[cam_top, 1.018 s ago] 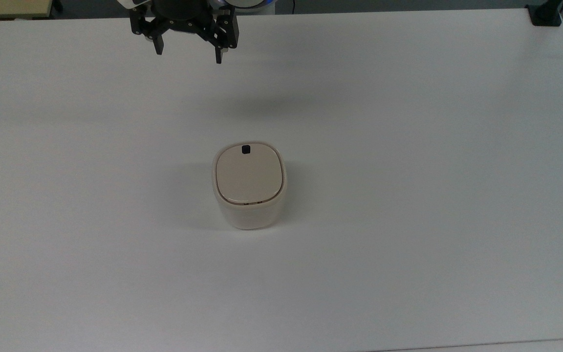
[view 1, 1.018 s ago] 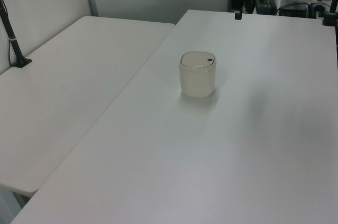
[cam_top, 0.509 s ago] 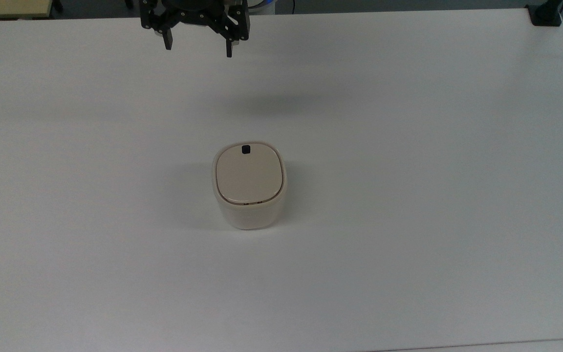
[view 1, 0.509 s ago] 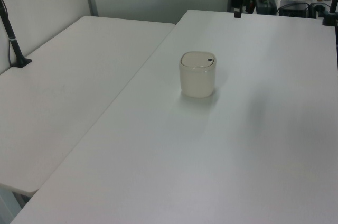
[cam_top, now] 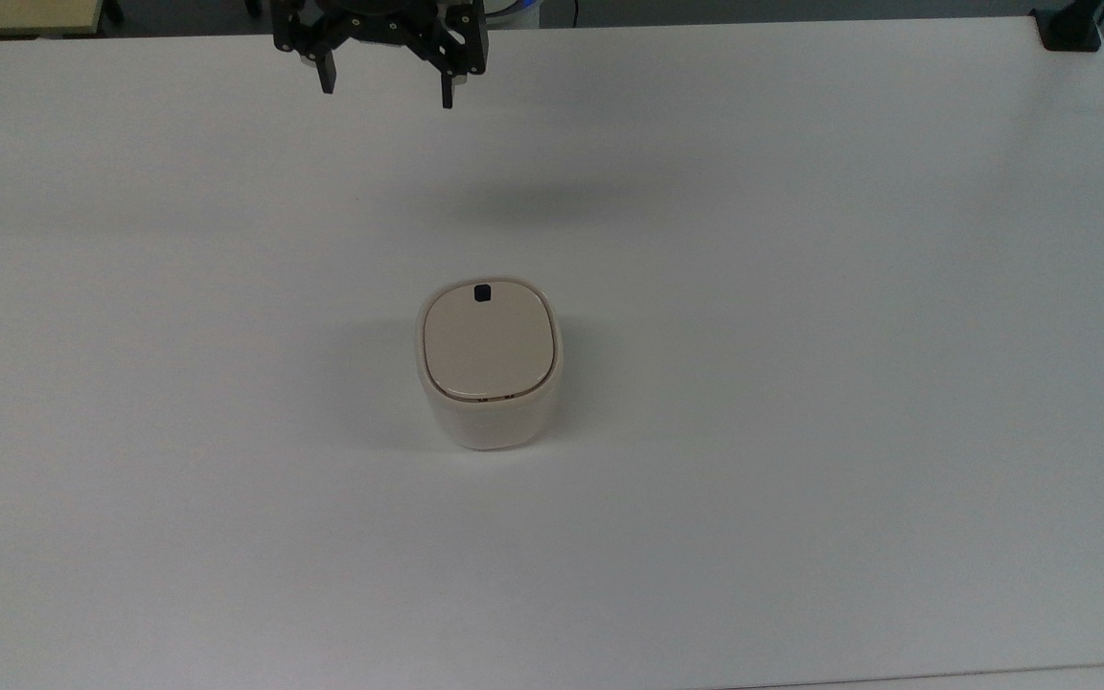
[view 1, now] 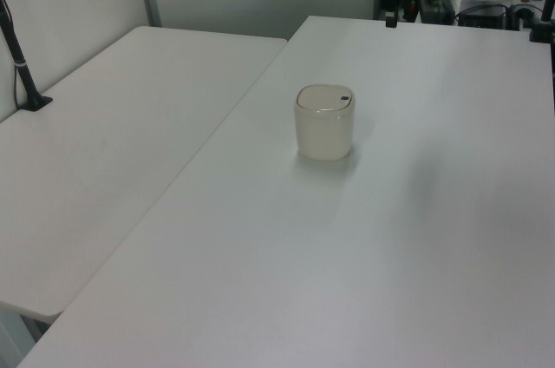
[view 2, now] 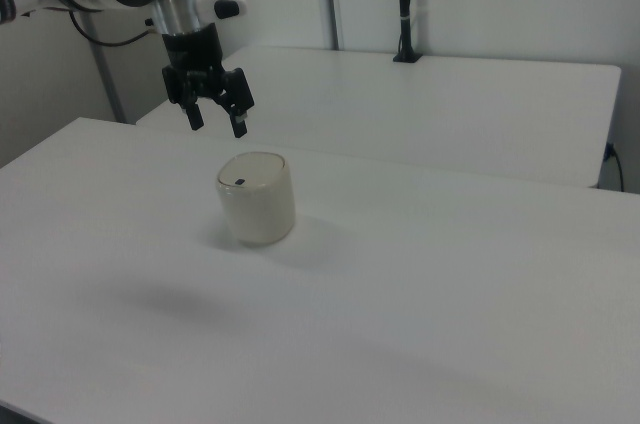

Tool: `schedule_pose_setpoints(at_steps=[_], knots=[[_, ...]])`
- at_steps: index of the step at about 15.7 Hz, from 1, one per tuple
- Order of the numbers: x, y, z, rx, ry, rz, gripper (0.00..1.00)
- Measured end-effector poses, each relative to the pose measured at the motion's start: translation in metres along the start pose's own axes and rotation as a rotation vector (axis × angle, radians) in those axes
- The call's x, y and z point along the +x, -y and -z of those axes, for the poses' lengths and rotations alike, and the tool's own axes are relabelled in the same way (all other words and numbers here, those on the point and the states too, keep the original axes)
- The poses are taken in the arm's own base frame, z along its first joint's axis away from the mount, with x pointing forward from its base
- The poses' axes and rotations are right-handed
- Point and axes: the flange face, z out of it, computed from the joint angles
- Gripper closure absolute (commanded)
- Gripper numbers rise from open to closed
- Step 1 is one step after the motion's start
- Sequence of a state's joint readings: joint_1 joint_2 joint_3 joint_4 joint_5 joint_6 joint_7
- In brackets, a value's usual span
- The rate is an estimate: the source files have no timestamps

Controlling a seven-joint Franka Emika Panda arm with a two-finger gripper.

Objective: Open the trash bin
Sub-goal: 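Move the gripper over the cream bin and lower it toward the lid button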

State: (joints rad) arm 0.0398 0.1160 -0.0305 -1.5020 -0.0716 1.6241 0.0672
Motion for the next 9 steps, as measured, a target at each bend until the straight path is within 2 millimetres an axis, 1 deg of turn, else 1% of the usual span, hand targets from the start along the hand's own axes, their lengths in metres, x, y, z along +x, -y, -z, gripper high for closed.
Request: schedule_pose_setpoints(at_steps=[5,6,7,9], knots=[[0.000,0.004,0.000,0.000,0.000,0.008,0.00],[0.000,0.005,0.000,0.000,0.001,0.010,0.04],[-0.001,0.007,0.000,0.000,0.005,0.014,0.11],[-0.004,0.015,-0.001,-0.002,0.027,0.029,0.39]])
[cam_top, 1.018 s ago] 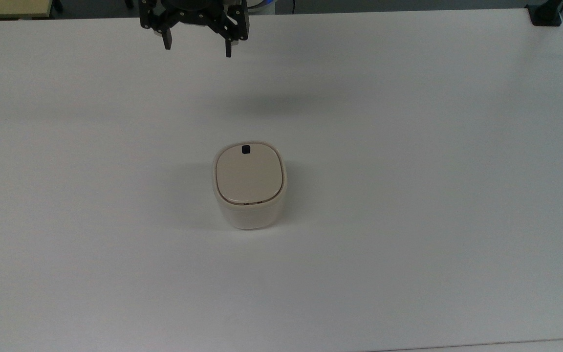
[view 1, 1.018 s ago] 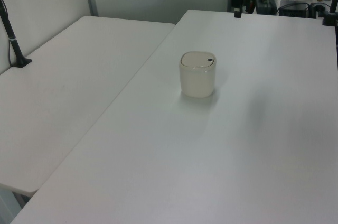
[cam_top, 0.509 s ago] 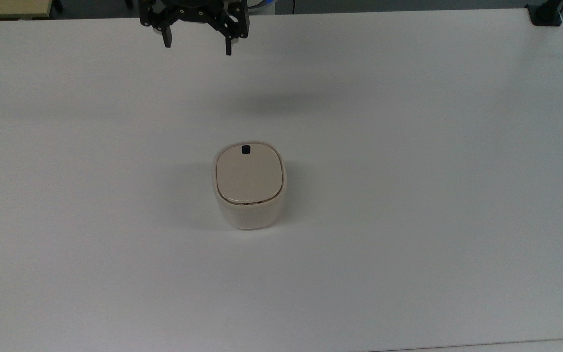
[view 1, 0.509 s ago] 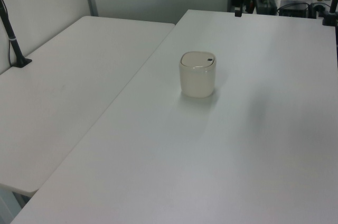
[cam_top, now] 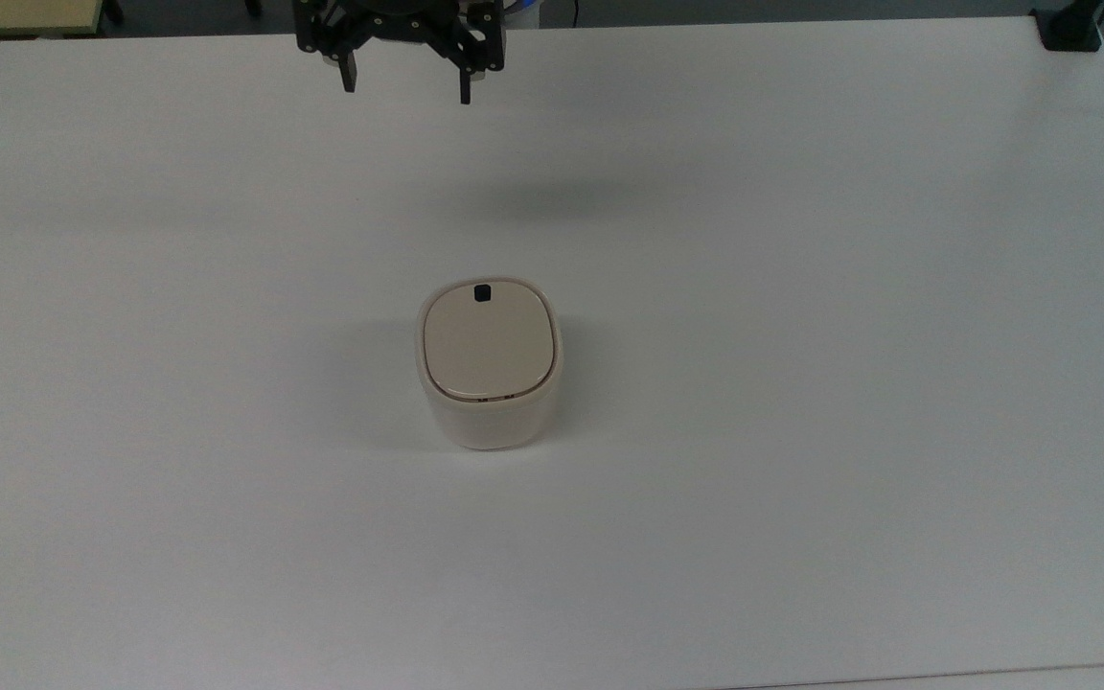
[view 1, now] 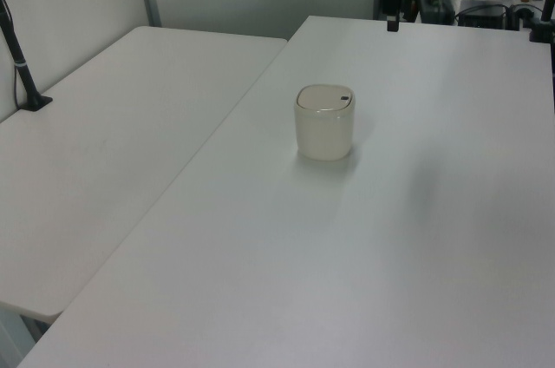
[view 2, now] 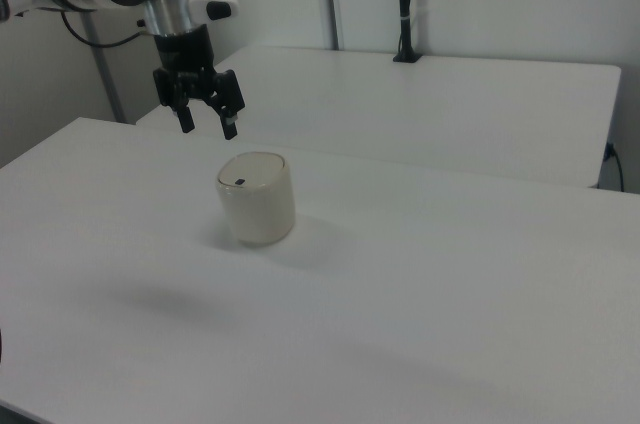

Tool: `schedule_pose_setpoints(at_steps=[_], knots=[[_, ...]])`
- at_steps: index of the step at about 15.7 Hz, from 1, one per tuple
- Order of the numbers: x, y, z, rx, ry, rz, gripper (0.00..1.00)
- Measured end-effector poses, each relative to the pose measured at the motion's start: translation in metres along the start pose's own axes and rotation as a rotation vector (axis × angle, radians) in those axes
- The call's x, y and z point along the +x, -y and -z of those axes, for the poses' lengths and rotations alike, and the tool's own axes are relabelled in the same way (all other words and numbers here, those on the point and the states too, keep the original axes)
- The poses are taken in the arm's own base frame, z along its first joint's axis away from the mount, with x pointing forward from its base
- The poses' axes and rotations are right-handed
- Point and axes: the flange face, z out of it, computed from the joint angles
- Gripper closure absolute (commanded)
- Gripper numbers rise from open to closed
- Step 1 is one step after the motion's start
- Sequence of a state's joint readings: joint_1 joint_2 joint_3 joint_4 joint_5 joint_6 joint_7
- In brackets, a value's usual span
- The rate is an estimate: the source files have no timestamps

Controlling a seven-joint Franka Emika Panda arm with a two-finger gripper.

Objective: Open the trash bin
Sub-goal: 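Move the gripper over the cream bin and lower it toward the lid button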

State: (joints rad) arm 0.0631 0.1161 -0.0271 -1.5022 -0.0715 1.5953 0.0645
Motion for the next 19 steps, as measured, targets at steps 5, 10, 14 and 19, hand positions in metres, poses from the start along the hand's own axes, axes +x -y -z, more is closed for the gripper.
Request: schedule_pose_setpoints(at_steps=[5,10,14,19], knots=[[-0.006,0.020,-0.002,-0.003,0.036,0.057,0.93],[-0.006,0.023,-0.004,-0.003,0.040,0.078,1.00],[0.000,0.033,-0.011,-0.004,0.032,0.093,1.00],[0.032,0.041,-0.034,0.016,-0.065,0.095,1.00]])
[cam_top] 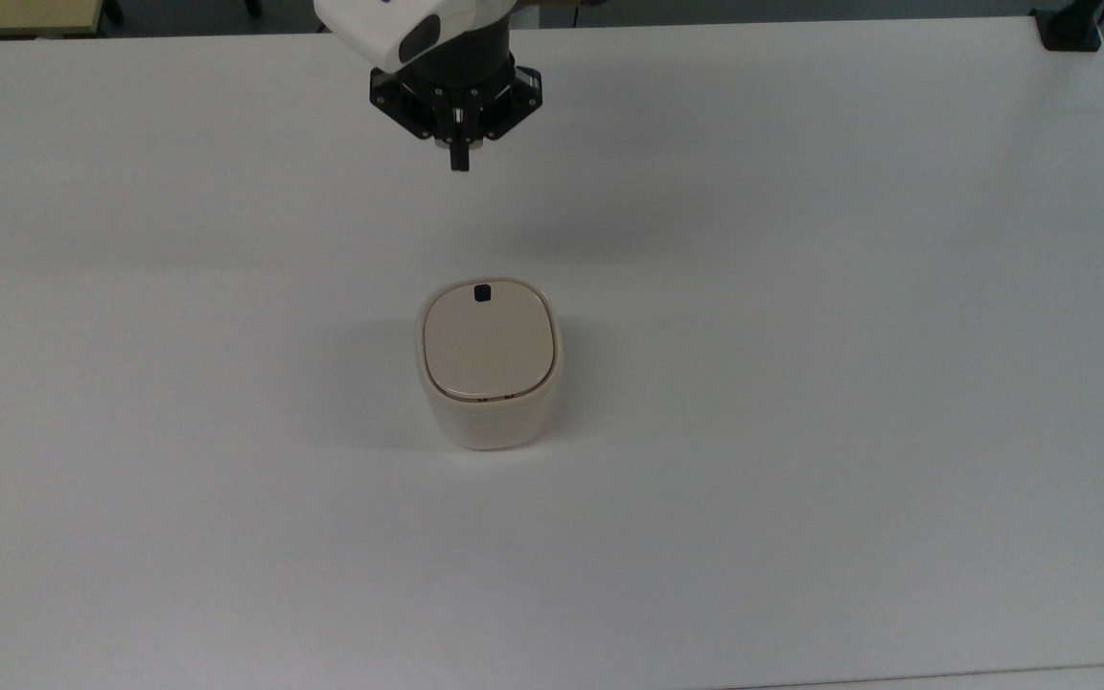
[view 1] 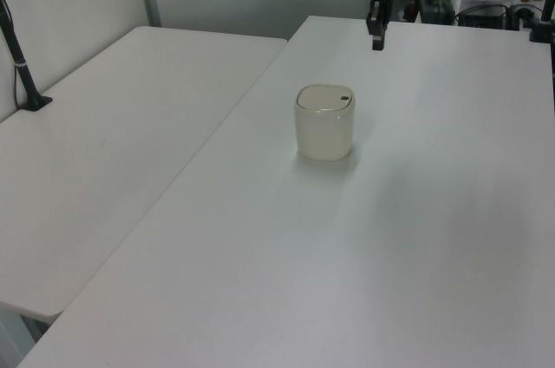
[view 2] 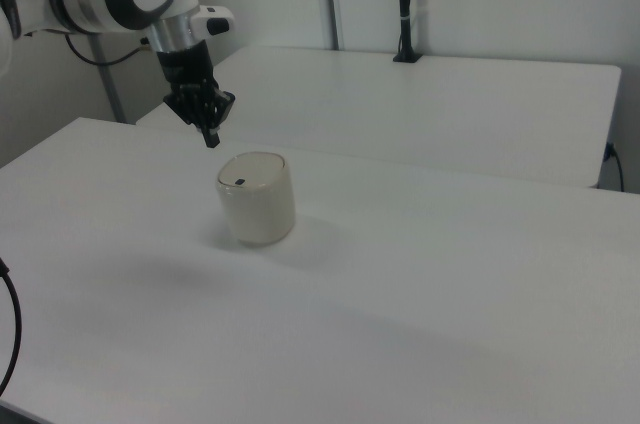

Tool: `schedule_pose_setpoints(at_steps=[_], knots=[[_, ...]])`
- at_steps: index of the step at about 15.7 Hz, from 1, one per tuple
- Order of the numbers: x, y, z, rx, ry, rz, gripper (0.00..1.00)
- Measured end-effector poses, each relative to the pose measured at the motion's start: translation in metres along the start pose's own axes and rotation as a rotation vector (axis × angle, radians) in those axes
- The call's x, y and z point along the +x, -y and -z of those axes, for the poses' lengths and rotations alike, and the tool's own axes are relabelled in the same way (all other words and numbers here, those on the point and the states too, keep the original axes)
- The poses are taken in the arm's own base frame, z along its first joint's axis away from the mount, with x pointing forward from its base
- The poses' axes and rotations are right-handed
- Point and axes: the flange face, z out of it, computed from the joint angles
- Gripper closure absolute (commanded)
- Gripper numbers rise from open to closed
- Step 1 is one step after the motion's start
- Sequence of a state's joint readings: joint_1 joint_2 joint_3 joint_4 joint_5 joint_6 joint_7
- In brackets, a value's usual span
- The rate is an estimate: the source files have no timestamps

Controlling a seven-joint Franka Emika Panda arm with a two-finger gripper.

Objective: Open the trash bin
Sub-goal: 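Move the gripper over the cream bin and lower it toward the lid button, then press down on the dark button of the bin lid with the gripper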

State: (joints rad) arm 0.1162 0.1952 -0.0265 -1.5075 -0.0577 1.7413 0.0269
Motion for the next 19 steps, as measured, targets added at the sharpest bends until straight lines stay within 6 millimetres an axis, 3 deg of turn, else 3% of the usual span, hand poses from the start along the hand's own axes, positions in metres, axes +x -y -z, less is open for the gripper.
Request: schedule_pose_setpoints(at_steps=[5,11,15,19], knots=[[0.032,0.003,-0.032,0.013,-0.106,-0.001,1.00],[0.051,0.010,-0.092,0.011,-0.072,0.007,1.00],[0.054,0.019,-0.112,0.011,-0.044,0.019,1.00],[0.055,0.019,-0.114,0.011,-0.043,0.020,1.00]])
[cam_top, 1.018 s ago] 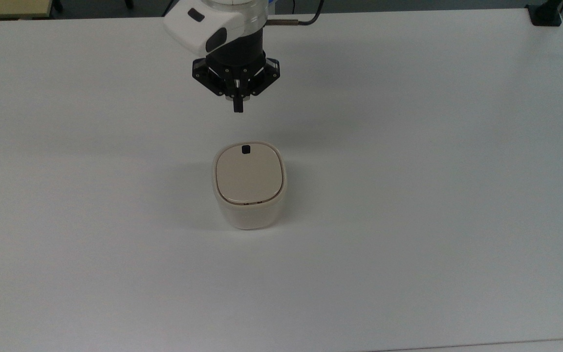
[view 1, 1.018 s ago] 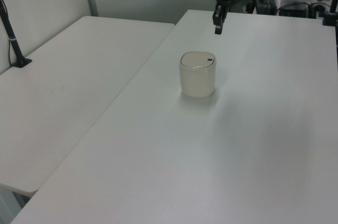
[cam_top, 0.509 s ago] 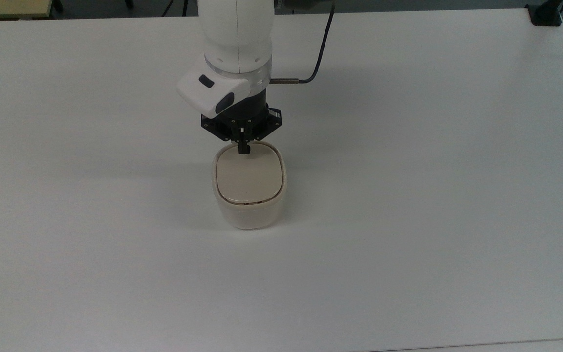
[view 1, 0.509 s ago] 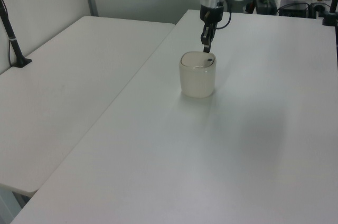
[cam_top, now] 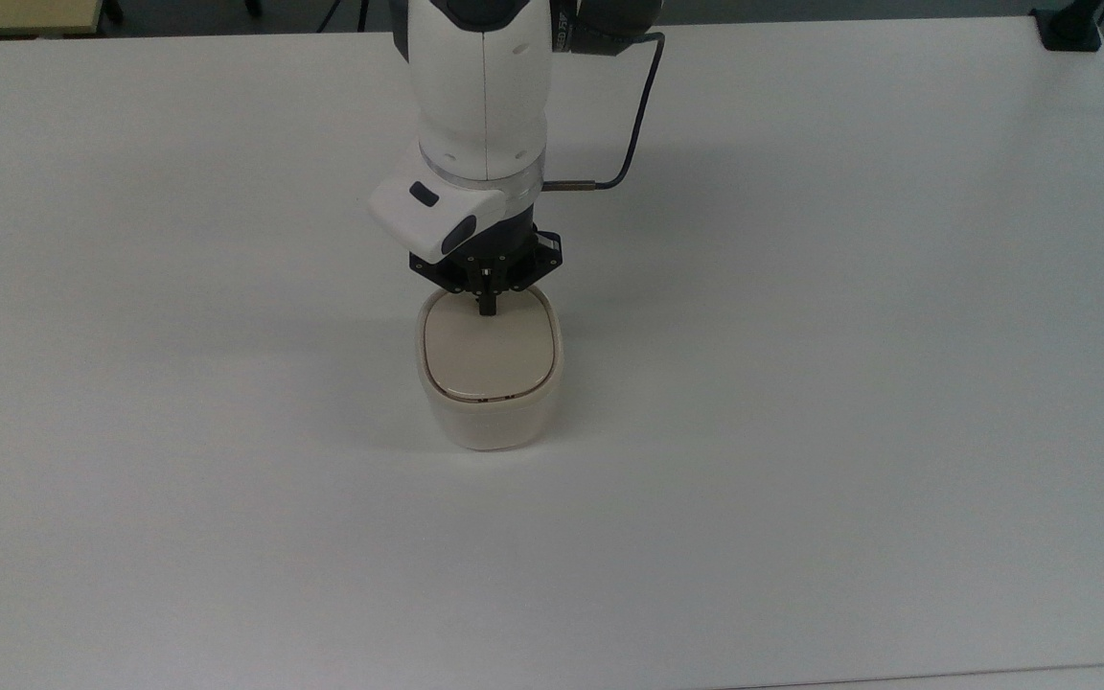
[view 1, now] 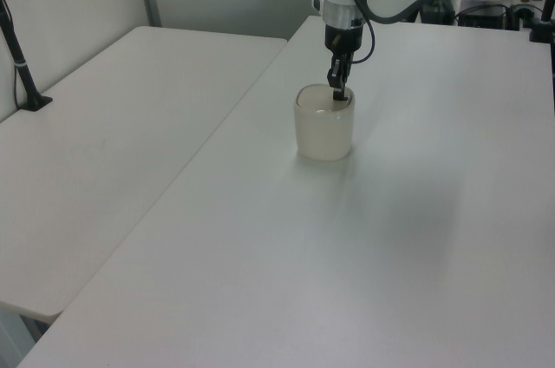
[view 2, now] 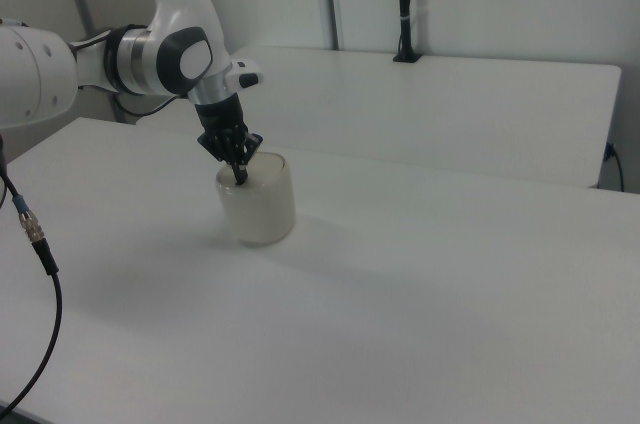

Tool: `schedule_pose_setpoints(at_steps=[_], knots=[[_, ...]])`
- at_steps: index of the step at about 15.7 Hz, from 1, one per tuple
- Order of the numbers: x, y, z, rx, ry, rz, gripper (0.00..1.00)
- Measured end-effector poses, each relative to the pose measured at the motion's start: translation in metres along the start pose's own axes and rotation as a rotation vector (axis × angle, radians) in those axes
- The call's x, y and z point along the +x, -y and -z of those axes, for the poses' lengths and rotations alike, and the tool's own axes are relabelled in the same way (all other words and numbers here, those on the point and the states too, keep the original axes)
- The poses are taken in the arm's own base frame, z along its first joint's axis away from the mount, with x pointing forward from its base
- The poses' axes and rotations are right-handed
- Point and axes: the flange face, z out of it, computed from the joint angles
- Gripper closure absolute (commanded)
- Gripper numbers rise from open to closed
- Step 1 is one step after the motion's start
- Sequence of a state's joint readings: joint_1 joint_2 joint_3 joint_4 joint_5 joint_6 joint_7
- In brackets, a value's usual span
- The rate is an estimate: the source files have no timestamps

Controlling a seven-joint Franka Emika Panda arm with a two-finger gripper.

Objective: Open the trash bin
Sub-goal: 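Press down on the dark button of the bin lid with the gripper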

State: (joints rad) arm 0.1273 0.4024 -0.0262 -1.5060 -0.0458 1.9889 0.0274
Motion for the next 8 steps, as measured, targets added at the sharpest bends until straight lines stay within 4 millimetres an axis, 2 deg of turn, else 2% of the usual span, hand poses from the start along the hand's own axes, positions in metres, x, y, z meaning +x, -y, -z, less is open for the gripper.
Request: schedule_pose_setpoints(at_steps=[4,6,8], knots=[[0.001,-0.001,0.004,0.000,-0.008,-0.002,1.00],[0.002,-0.004,0.024,0.000,-0.039,-0.006,0.99],[-0.003,-0.009,0.059,-0.001,-0.059,-0.015,0.99]])
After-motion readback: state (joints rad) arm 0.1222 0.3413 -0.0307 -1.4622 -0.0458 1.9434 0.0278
